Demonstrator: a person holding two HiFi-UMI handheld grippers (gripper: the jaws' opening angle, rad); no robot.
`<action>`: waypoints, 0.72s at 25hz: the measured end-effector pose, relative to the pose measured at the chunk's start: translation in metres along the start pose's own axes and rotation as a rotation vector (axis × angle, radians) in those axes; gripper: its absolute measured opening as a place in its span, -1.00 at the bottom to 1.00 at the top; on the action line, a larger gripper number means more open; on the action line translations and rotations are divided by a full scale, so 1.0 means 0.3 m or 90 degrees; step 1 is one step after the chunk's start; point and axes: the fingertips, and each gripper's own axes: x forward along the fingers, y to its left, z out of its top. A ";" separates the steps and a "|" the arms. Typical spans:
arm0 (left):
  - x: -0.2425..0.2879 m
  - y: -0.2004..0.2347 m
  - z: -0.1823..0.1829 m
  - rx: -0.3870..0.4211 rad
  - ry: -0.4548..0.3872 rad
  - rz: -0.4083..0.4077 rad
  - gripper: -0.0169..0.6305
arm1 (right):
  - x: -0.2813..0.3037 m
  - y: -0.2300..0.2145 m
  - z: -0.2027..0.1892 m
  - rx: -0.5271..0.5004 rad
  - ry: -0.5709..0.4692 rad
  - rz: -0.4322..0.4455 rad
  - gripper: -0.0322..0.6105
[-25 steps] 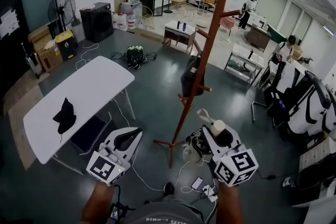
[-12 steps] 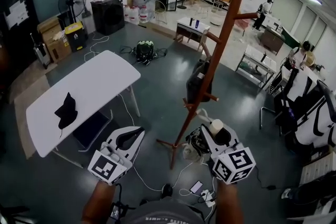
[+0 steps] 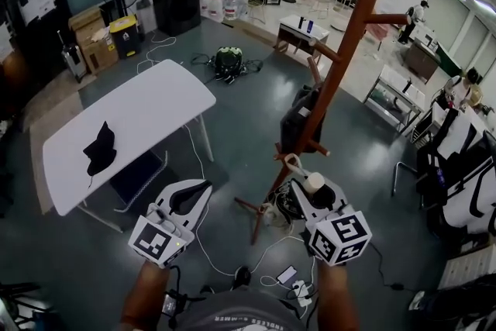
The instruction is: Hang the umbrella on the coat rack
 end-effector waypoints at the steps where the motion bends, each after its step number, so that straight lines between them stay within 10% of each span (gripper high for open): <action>1: 0.007 0.000 -0.007 -0.001 0.004 0.005 -0.89 | 0.009 -0.009 -0.009 -0.001 0.004 0.005 -0.41; 18: 0.035 0.013 -0.092 -0.020 0.035 0.049 -0.89 | 0.142 -0.070 -0.157 0.005 0.057 0.042 -0.41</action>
